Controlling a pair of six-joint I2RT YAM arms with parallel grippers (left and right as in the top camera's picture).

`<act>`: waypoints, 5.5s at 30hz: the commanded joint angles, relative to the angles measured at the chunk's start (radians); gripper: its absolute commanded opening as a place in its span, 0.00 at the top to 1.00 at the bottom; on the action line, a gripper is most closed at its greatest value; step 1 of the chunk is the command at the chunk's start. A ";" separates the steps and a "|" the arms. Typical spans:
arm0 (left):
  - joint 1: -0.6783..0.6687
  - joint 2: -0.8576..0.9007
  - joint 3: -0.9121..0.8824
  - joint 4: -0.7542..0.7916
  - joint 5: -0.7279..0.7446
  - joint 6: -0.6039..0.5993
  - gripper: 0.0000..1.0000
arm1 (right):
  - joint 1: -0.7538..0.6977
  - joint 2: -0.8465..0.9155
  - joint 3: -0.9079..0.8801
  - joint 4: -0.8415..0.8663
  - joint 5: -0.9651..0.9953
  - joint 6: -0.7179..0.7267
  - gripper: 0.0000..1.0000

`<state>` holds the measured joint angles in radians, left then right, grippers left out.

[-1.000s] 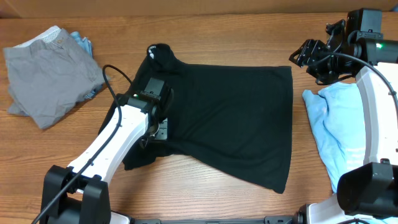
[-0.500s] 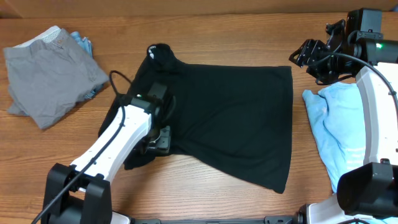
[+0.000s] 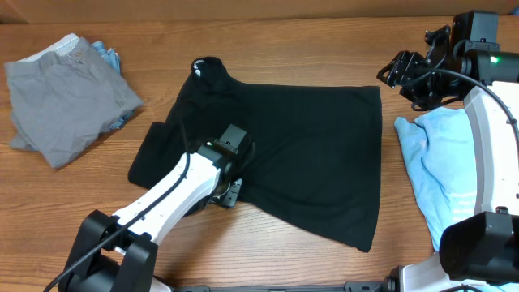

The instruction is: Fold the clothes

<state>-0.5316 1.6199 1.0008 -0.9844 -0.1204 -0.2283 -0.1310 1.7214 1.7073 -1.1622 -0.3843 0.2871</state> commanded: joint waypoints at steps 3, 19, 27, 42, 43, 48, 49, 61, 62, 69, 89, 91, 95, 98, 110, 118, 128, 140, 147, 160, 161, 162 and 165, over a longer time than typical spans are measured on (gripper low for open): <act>-0.008 0.012 -0.055 0.060 -0.024 0.053 0.58 | 0.000 -0.008 0.009 0.004 0.010 -0.007 0.30; -0.006 0.040 -0.091 0.167 -0.095 0.059 0.71 | 0.000 -0.008 0.009 -0.003 0.010 -0.007 0.30; -0.006 0.072 -0.086 0.113 -0.016 0.038 0.52 | 0.000 -0.008 0.009 -0.006 0.010 -0.008 0.30; -0.006 0.072 -0.072 0.154 -0.099 0.026 0.62 | 0.000 -0.008 0.009 -0.003 0.010 -0.008 0.29; -0.006 0.072 -0.072 0.158 -0.097 0.026 0.65 | 0.000 -0.008 0.009 -0.003 0.010 -0.007 0.29; -0.006 0.072 -0.072 0.167 -0.100 0.027 0.83 | 0.000 -0.008 0.009 -0.003 0.010 -0.008 0.29; -0.006 0.072 -0.072 0.171 -0.100 0.027 0.87 | 0.000 -0.008 0.009 -0.003 0.010 -0.008 0.29; -0.006 0.072 -0.067 0.124 -0.071 0.027 0.50 | 0.000 -0.008 0.009 -0.002 0.010 -0.007 0.29; -0.005 0.072 -0.067 0.121 -0.077 0.027 0.48 | 0.000 -0.008 0.009 -0.001 0.010 -0.008 0.29; -0.005 0.072 -0.037 0.087 -0.126 0.027 0.51 | 0.000 -0.008 0.009 -0.003 0.010 -0.008 0.29; -0.005 0.075 -0.045 0.104 -0.132 0.068 0.57 | 0.000 -0.008 0.009 -0.003 0.010 -0.007 0.29; -0.005 0.075 -0.045 0.118 -0.151 0.068 0.60 | 0.000 -0.008 0.009 -0.003 0.010 -0.007 0.29; -0.002 0.075 -0.045 0.136 -0.159 0.067 0.71 | 0.000 -0.008 0.009 -0.005 0.010 -0.007 0.29; -0.003 0.075 -0.045 0.105 -0.131 0.068 0.70 | 0.000 -0.008 0.009 -0.014 0.010 -0.008 0.29; 0.000 0.075 -0.102 0.139 -0.123 0.068 0.70 | 0.000 -0.008 0.009 -0.011 0.010 -0.008 0.29; 0.002 0.075 -0.102 0.177 -0.122 0.064 0.96 | 0.000 -0.008 0.009 -0.016 0.010 -0.008 0.29; 0.002 0.072 0.015 -0.013 0.050 0.062 0.96 | 0.000 -0.008 0.009 -0.014 0.010 -0.007 0.29; -0.046 0.072 0.119 -0.262 0.257 0.056 0.96 | 0.000 -0.008 0.009 -0.014 0.030 -0.007 0.29; -0.175 0.072 0.119 -0.278 0.360 0.056 0.96 | 0.000 -0.008 0.009 -0.014 0.032 -0.007 0.29; -0.303 0.072 0.119 -0.394 0.296 -0.027 0.96 | 0.000 -0.008 0.009 -0.011 0.071 -0.005 0.25; -0.303 0.072 0.119 -0.400 0.280 -0.039 0.96 | -0.002 -0.008 0.009 -0.016 0.093 0.012 0.25; -0.302 0.072 0.119 -0.408 0.261 -0.051 0.96 | -0.005 -0.008 0.009 -0.023 0.119 0.052 0.25; -0.292 0.072 0.119 -0.439 0.201 -0.089 0.96 | -0.031 -0.008 0.006 -0.039 0.157 0.111 0.23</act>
<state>-0.8288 1.6875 1.1080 -1.4071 0.1440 -0.2592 -0.1360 1.7214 1.7073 -1.1999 -0.2909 0.3378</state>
